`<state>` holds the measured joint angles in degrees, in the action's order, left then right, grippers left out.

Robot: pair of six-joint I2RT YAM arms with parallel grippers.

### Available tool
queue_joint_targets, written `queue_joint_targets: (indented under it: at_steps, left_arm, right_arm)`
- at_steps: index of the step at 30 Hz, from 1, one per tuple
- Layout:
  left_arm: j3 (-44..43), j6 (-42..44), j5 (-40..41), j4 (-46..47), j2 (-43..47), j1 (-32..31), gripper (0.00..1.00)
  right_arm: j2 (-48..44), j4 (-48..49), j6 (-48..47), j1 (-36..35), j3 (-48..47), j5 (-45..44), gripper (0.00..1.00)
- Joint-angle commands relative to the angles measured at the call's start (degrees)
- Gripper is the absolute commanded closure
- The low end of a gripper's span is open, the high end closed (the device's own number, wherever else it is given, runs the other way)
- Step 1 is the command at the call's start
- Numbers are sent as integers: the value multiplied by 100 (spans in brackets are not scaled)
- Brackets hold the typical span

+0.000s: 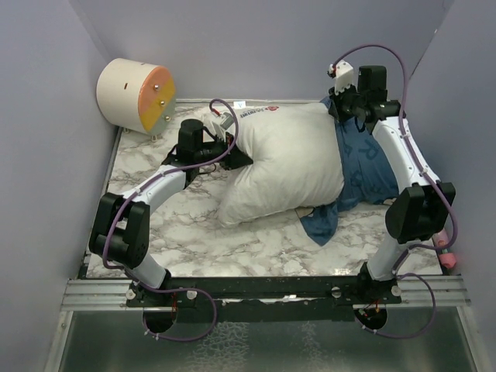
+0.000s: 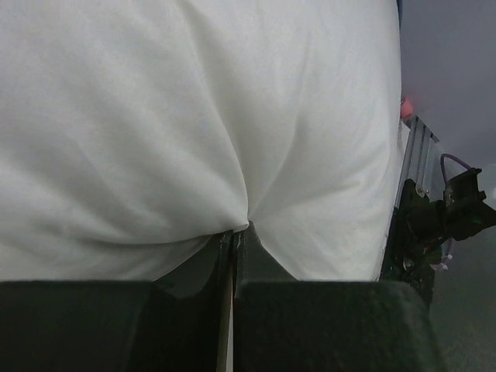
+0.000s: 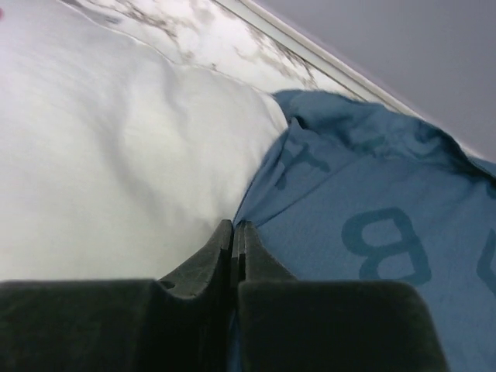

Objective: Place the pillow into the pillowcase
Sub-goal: Stuff the pillow into the pillowcase.

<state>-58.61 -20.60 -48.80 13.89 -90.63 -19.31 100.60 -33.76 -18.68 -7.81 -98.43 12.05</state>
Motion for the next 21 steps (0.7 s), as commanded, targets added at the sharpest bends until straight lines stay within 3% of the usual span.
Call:
queue_joint_targets:
  at_steps: [1,3,6,13,16,21]
  left_arm:
    - [38,145,-434,239,233,-137,100]
    - [126,327,-484,364,337,-260,100]
    - [312,816,-484,432,568,-560,100]
    - [551,1376,-382,471,619,-1082,100]
    - [426,1450,-31,174,409,-1143,100]
    - [211,1405,882,-289,85,-1129,100]
  right_arm:
    - [-64,-251,74,-18,-822,2699,99]
    - [23,-280,307,-81,-1203,3807,99]
    - [110,-271,453,-438,-1585,4794,99]
    - [-351,-419,139,-1373,-849,6306,99]
    - [-560,-537,-166,-1503,-278,5702,99]
    - [-663,-312,-131,-1463,641,2371,99]
